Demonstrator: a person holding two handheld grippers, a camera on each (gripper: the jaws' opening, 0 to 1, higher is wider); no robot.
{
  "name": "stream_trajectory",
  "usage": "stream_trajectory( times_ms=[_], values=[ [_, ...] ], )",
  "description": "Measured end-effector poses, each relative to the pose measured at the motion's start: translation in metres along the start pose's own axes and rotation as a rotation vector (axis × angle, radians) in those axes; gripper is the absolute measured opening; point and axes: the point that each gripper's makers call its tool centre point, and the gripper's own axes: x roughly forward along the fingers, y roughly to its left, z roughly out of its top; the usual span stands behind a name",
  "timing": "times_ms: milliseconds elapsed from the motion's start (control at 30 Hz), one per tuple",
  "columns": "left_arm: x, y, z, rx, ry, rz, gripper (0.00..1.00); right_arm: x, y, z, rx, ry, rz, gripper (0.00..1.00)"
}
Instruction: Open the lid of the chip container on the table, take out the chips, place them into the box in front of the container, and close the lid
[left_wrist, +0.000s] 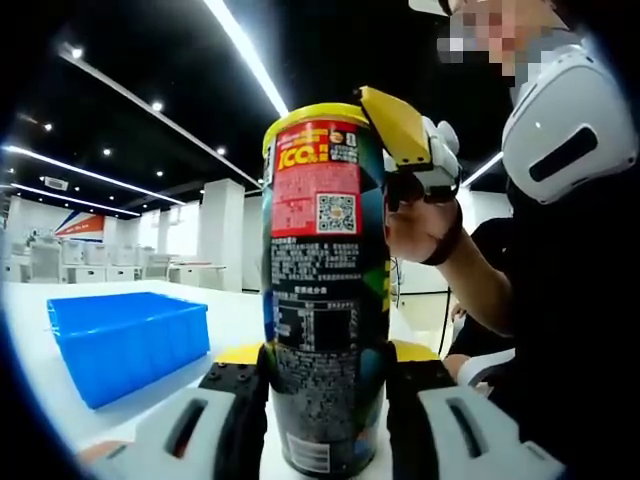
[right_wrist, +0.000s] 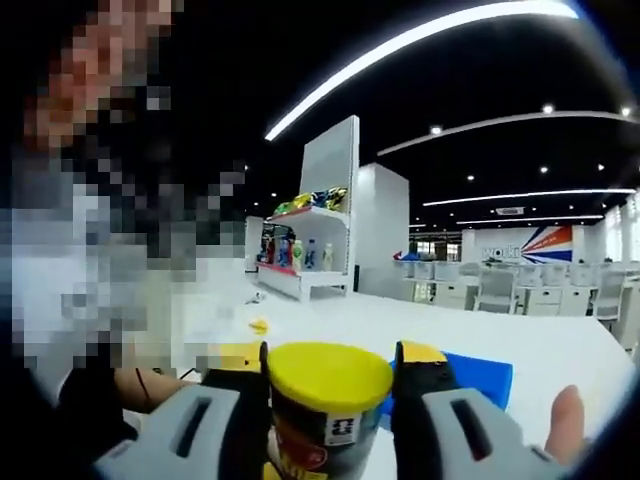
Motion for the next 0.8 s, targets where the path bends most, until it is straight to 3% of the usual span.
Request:
stream_trajectory(
  times_ms=[333,400,433,500,800],
  values=[
    [0.0002,0.0005,0.0001,0.002,0.0,0.002,0.47,-0.0004,-0.0014,0.001,0.051,-0.001,0.005,0.41],
    [-0.0005,-0.0005,0.0002,0.005,0.0,-0.003,0.47,-0.0014,-0.0021,0.0092,0.171,-0.045,0.02,0.4],
    [-0.0003,-0.0011,0.0004,0.006,-0.002,-0.005,0.47,-0.0027,0.0006,0.0063,0.215,-0.022,0.049,0.4],
    [-0.0002,-0.0025,0.0003,0.008,-0.003,-0.008,0.47,-0.0028,-0.0003,0.0055,0.127,-0.028,0.043,0.41],
    [0.0,-0.0017,-0.0002,0.004,-0.001,-0.005,0.47,-0.0008,-0.0011,0.0048,0.152,-0.02,0.036,0.41]
  ],
)
